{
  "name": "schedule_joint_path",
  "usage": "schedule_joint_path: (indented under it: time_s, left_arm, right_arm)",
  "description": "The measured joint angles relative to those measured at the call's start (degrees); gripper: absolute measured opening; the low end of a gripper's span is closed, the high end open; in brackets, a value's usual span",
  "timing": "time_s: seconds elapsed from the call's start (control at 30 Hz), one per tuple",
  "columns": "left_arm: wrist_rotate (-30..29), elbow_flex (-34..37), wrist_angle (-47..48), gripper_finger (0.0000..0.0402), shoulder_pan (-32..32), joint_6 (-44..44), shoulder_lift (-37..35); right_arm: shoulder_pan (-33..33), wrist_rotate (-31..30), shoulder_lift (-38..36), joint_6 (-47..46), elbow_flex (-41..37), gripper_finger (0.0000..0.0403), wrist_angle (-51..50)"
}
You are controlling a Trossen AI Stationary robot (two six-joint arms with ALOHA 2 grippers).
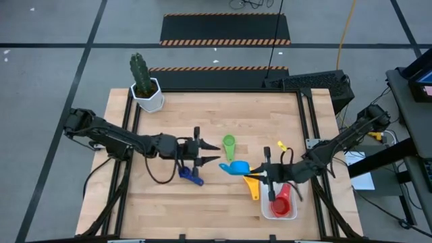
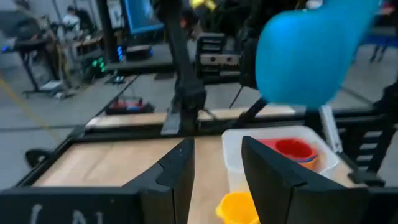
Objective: Nest measuring cups in basket
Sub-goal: Stack the light blue measuring cup on top of the red measuring cup into the white bin
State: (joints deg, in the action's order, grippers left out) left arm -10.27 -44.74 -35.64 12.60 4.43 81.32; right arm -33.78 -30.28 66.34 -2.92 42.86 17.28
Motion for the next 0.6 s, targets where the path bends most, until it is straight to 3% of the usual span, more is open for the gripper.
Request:
schedule_joint_path:
  time_s: [0.27, 0.6]
  left_arm:
    - [3.23, 0.30, -12.36, 0.0154, 1.13, -0.49, 3.03]
    - [4.03, 0.18, -22.11, 0.0228, 2.93, -1.52, 4.67]
  right_arm:
    - [1.83, -0.24, 2.33, 6.53, -6.24, 0.0000, 20.63]
    - [5.03, 0.02, 8.58, 6.86, -6.83, 0.0000, 28.71]
